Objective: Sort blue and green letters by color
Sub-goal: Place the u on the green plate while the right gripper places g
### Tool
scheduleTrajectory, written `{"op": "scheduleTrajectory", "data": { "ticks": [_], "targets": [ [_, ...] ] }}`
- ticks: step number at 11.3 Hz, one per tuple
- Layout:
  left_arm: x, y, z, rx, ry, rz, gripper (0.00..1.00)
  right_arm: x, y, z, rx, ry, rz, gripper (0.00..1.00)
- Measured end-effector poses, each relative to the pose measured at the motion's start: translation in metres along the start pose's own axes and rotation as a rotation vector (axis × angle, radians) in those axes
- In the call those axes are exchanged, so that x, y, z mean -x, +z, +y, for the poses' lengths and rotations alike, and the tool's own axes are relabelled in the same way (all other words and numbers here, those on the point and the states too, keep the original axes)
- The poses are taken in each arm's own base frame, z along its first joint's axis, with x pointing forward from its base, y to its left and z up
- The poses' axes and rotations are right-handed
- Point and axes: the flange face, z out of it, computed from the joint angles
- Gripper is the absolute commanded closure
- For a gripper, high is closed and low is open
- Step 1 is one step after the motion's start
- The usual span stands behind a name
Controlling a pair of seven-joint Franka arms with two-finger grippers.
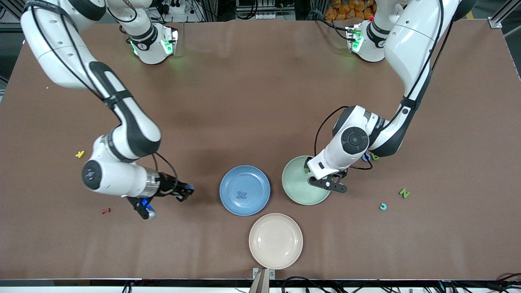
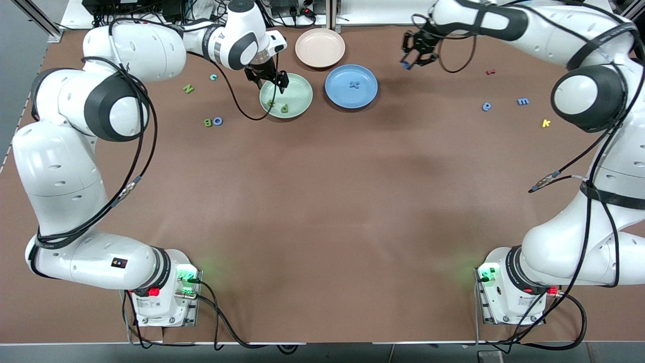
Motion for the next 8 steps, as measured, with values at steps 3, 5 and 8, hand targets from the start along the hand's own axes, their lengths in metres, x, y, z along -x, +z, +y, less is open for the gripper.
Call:
{"op": "scheduleTrajectory", "data": {
  "ticks": [3, 5, 8],
  "targets": [
    [0.006, 0.001, -0.025, -0.068, 0.057, -0.001, 0.0, 0.063, 0.03, -0.057, -0.156, 0.147, 0.056, 0.07],
    [0.016, 0.004, -0.049, -0.059, 0.14, 0.009, 0.0, 0.094, 0.047, -0.083, -0.306, 0.266, 0.052, 0.0],
    [0.048, 0.022, -0.11, -0.027, 0.302, 0.036, 0.0, 0.115, 0.08, -0.091, -0.368, 0.299, 0.107, 0.0]
  ]
}}
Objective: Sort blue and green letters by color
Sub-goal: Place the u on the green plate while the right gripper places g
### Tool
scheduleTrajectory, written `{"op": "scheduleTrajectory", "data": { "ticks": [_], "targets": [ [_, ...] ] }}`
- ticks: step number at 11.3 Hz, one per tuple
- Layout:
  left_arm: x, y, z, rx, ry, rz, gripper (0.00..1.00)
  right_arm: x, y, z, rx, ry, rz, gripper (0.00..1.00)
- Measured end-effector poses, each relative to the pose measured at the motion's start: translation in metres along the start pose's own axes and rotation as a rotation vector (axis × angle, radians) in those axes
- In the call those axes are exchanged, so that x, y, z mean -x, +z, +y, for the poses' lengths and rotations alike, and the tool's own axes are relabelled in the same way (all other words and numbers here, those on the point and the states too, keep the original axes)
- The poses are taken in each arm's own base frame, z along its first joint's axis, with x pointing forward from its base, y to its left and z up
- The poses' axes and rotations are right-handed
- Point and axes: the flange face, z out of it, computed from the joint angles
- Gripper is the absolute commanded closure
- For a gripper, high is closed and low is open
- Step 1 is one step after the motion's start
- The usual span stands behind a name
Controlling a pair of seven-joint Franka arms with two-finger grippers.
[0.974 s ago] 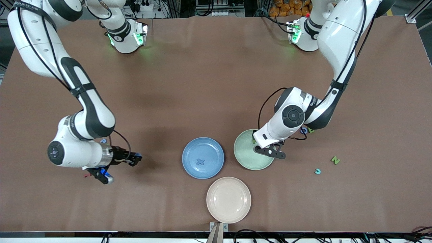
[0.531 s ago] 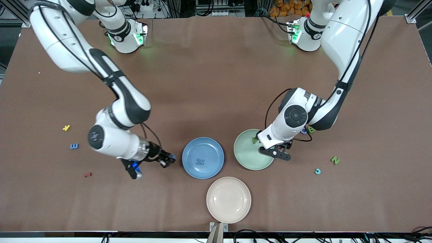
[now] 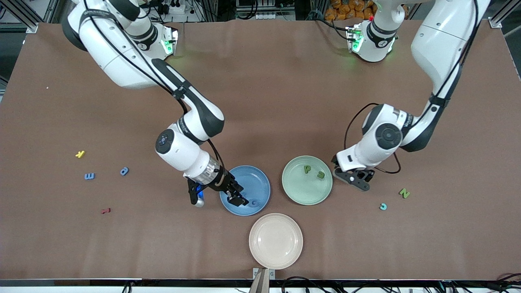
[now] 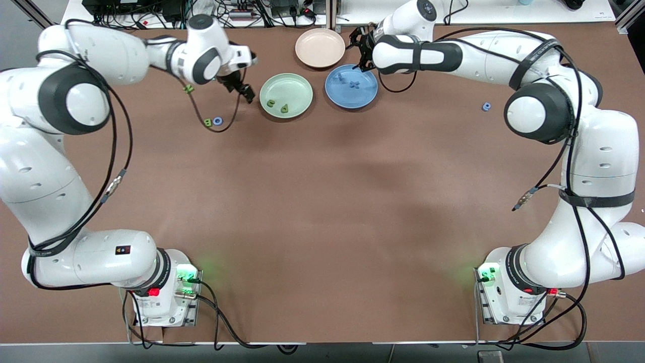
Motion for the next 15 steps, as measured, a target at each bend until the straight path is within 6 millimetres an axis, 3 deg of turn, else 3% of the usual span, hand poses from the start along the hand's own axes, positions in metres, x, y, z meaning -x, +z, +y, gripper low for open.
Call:
{"op": "scheduleTrajectory", "data": {
  "ticks": [3, 5, 7, 12, 15],
  "targets": [
    [0.054, 0.018, -0.045, 0.01, 0.172, -0.003, 0.0, -0.025, 0.004, 0.01, 0.052, -0.005, 0.041, 0.0],
    [0.074, 0.022, -0.052, 0.008, 0.237, 0.012, 0.0, -0.052, 0.009, 0.03, 0.222, -0.105, 0.094, 0.0],
    [0.085, 0.021, -0.049, 0.005, 0.287, 0.015, 0.0, -0.086, 0.001, 0.045, 0.353, -0.229, 0.149, 0.0],
    [0.12, 0.013, -0.069, -0.049, 0.432, -0.032, 0.0, -0.216, -0.071, 0.104, 0.49, -0.517, 0.121, 0.0],
    [0.124, 0.018, -0.066, -0.047, 0.453, -0.044, 0.0, -0.274, -0.116, 0.152, 0.553, -0.701, 0.059, 0.0]
  ]
}}
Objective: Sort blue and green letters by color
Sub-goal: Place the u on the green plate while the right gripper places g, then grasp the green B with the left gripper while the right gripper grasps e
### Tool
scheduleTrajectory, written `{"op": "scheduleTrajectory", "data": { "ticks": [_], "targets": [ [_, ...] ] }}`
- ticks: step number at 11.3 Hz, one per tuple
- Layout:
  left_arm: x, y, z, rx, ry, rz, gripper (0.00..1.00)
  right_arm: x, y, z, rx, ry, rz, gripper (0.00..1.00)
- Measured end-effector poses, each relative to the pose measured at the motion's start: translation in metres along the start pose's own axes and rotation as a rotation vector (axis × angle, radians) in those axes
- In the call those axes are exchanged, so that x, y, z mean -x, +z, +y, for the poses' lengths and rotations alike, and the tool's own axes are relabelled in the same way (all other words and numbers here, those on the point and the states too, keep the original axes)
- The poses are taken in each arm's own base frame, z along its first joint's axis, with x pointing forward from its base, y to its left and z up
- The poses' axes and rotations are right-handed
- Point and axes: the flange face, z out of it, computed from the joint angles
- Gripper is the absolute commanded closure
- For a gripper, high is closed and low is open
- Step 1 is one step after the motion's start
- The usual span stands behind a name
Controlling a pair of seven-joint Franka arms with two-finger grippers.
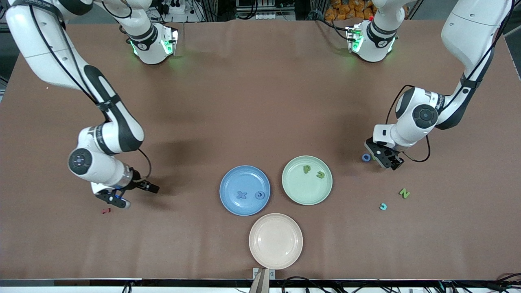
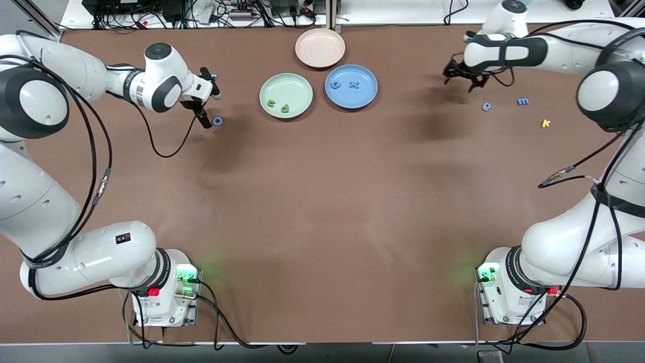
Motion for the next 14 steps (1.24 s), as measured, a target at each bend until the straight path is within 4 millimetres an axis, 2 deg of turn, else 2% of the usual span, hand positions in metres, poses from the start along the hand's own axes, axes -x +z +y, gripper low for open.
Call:
{"op": "scheduleTrajectory", "data": {
  "ticks": [3, 4, 5, 6, 8, 11, 14],
  "targets": [
    [0.0, 0.005, 0.007, 0.014, 0.008, -0.006, 0.0, 0.006, -0.001, 0.065, 0.042, -0.04, -0.03, 0.0],
    [0.001, 0.007, 0.009, 0.019, 0.009, -0.008, 0.29, 0.009, 0.005, 0.086, 0.05, -0.023, -0.049, 0.0],
    [0.001, 0.009, 0.01, 0.023, 0.009, -0.007, 0.63, 0.012, 0.01, 0.099, 0.055, 0.022, -0.062, 0.0],
    [0.0, 0.011, 0.011, 0.025, 0.01, -0.005, 0.72, 0.013, 0.013, 0.106, 0.059, 0.077, -0.07, 0.0],
    [0.0, 0.013, 0.012, 0.028, 0.011, -0.004, 1.0, 0.014, 0.013, 0.11, 0.066, 0.165, -0.074, 0.0],
    [-0.002, 0.012, 0.013, 0.026, 0.015, -0.002, 1.0, 0.013, 0.009, 0.112, 0.073, 0.281, -0.068, 0.0],
    [-0.001, 0.013, 0.013, 0.026, 0.014, -0.001, 1.0, 0.012, 0.008, 0.111, 0.061, 0.294, -0.048, 0.0]
  ]
}}
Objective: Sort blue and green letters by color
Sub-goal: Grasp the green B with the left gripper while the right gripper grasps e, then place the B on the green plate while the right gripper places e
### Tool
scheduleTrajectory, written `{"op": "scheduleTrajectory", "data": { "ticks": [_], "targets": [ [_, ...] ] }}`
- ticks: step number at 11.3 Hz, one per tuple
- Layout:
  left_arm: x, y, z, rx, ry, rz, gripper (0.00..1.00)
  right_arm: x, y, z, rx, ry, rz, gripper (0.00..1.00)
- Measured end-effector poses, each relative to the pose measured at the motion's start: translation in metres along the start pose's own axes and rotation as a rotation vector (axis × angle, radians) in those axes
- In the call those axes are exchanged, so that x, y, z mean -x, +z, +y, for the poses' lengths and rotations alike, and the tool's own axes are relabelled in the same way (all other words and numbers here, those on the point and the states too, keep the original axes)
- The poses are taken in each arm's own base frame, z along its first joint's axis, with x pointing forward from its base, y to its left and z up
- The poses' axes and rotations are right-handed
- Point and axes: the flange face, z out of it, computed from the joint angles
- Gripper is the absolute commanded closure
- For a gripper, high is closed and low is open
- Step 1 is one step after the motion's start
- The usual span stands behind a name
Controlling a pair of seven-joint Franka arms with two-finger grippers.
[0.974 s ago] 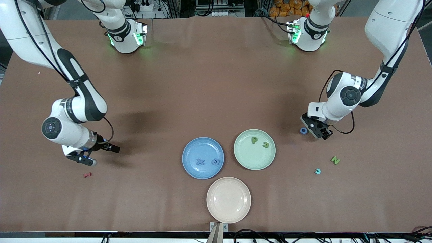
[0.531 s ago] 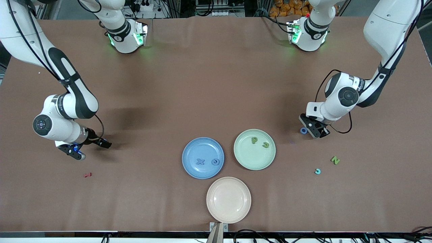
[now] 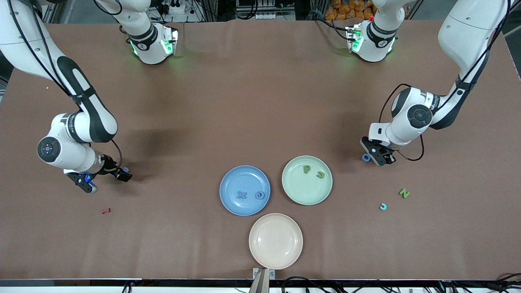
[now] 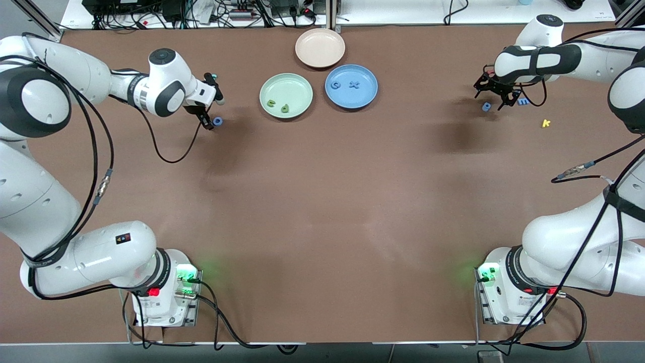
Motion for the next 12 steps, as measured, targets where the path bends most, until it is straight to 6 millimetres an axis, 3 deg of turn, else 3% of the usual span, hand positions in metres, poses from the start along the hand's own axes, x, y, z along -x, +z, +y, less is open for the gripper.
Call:
{"op": "scheduleTrajectory", "data": {
  "ticks": [3, 5, 7, 8, 9, 10, 11, 12],
  "targets": [
    [-0.002, -0.008, -0.009, -0.016, -0.006, 0.002, 1.0, 0.001, 0.002, 0.0, -0.007, 0.001, 0.006, 0.0],
    [-0.012, -0.034, -0.026, -0.021, -0.01, -0.061, 1.0, 0.003, 0.005, 0.0, -0.01, 0.001, 0.007, 0.0],
    [-0.048, -0.068, -0.028, -0.029, -0.075, -0.083, 1.0, 0.004, 0.008, 0.0, -0.014, 0.001, 0.008, 0.0],
    [-0.075, -0.08, -0.017, -0.021, -0.114, -0.065, 1.0, 0.004, 0.01, 0.0, -0.014, 0.001, 0.007, 0.0],
    [-0.098, -0.087, -0.002, -0.006, -0.155, -0.049, 1.0, 0.004, 0.012, 0.001, -0.014, 0.001, 0.005, 0.3],
    [-0.119, -0.092, 0.013, 0.016, -0.205, -0.036, 1.0, 0.005, 0.013, 0.001, -0.014, 0.002, 0.003, 0.72],
    [-0.137, -0.099, 0.024, 0.039, -0.262, -0.023, 1.0, 0.005, 0.015, 0.001, -0.014, 0.002, 0.002, 1.0],
    [-0.155, -0.108, 0.033, 0.058, -0.317, -0.013, 1.0, 0.005, 0.016, 0.001, -0.013, 0.002, 0.0, 1.0]
  ]
}}
